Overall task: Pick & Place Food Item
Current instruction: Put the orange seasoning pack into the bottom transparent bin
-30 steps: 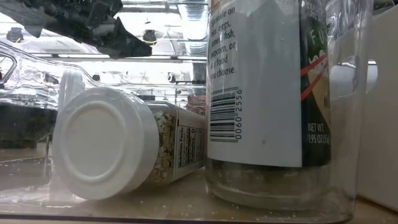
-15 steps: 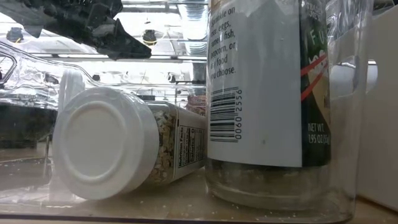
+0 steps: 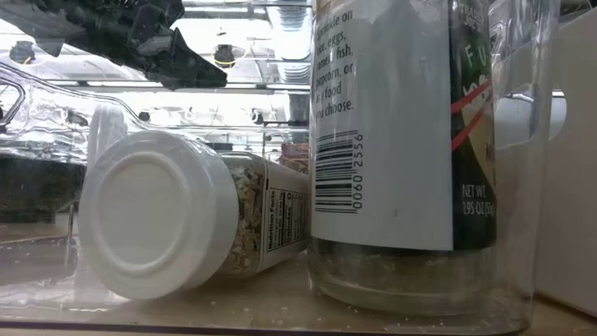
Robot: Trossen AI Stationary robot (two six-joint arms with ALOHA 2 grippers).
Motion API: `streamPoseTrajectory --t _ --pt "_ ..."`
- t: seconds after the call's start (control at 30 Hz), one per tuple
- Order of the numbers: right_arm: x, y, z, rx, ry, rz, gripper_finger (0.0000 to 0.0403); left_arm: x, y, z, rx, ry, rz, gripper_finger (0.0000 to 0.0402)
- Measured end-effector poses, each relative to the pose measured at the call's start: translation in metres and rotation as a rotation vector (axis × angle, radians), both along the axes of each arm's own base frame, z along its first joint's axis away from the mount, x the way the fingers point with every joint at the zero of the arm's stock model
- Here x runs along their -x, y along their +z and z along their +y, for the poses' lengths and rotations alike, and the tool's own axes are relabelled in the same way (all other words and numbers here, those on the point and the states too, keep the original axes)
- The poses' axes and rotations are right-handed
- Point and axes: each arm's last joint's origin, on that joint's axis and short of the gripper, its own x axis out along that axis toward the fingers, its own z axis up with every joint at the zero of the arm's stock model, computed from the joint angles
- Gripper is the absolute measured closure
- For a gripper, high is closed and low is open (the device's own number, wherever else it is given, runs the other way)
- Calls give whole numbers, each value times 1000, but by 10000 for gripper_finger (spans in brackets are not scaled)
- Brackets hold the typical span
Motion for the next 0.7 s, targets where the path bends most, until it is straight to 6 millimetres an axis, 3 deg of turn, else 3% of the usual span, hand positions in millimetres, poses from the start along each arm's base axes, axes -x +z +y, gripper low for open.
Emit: streamPoseTrajectory --t 0.23,0.43,0.7 --pt "-6 4 0 16 18 37 314 0 0 0 0 0 1 261" --pt "-12 -1 4 5 91 65 392 0 -1 0 0 0 8 261" --pt "-31 -17 12 -36 193 57 402 1 -2 -1 1 -5 25 261"
